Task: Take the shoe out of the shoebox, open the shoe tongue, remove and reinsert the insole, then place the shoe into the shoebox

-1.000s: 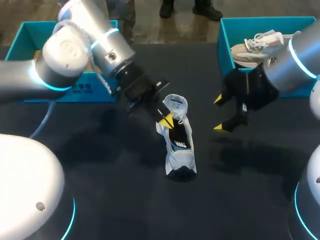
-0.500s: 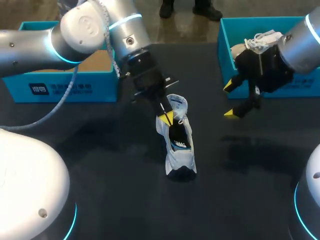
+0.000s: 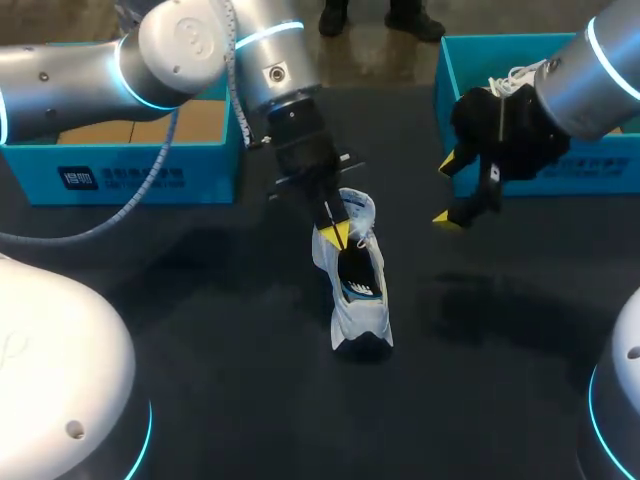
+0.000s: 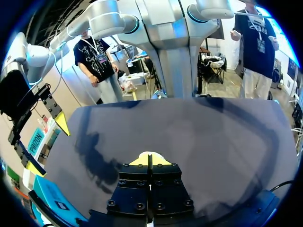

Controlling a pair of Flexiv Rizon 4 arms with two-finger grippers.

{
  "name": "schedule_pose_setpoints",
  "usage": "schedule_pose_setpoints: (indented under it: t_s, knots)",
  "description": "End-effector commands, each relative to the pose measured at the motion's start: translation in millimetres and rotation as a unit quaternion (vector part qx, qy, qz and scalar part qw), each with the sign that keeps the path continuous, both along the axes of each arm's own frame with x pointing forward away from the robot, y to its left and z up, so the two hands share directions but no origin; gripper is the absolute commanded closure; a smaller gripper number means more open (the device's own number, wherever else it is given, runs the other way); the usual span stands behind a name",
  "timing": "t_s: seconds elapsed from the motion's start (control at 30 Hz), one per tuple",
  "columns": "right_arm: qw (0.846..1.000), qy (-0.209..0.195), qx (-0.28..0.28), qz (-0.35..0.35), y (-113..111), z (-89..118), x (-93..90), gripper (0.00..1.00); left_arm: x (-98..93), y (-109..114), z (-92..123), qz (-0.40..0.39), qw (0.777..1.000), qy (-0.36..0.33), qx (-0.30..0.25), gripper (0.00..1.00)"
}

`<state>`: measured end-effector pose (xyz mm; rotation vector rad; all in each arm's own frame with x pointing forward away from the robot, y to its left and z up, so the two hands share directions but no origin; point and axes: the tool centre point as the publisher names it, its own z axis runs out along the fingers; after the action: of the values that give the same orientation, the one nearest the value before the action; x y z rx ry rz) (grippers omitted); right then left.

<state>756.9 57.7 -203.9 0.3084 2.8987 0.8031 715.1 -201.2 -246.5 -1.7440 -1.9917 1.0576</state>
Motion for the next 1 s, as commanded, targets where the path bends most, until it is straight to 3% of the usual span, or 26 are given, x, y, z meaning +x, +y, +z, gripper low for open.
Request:
schedule_pose_setpoints:
  t_s: [0.03, 0.17, 0.53, 0.77, 1.0]
  knots:
    - [1.000, 0.000, -0.001, 0.000, 1, -1, 0.2, 0.00, 3.5, -2, -2, -0.002, 0.999, -0.019, 0.025, 1.00]
    - [1.000, 0.000, -0.001, 0.000, 1, -1, 0.2, 0.00, 10.3, -9, -18, -0.030, 0.996, -0.052, 0.064, 1.00]
    - [0.999, 0.014, -0.047, 0.006, -42, 14, -10.2, 0.00, 22.1, -23, -57, -0.054, 0.990, -0.090, 0.100, 1.00]
    - [0.998, 0.011, -0.054, -0.014, -63, 21, -14.5, 0.00, 29.6, -26, -69, -0.063, 0.986, -0.113, 0.110, 1.00]
    - [0.998, 0.011, -0.063, -0.016, -69, 23, -13.2, 0.00, 31.5, -25, -77, -0.080, 0.983, -0.135, 0.098, 1.00]
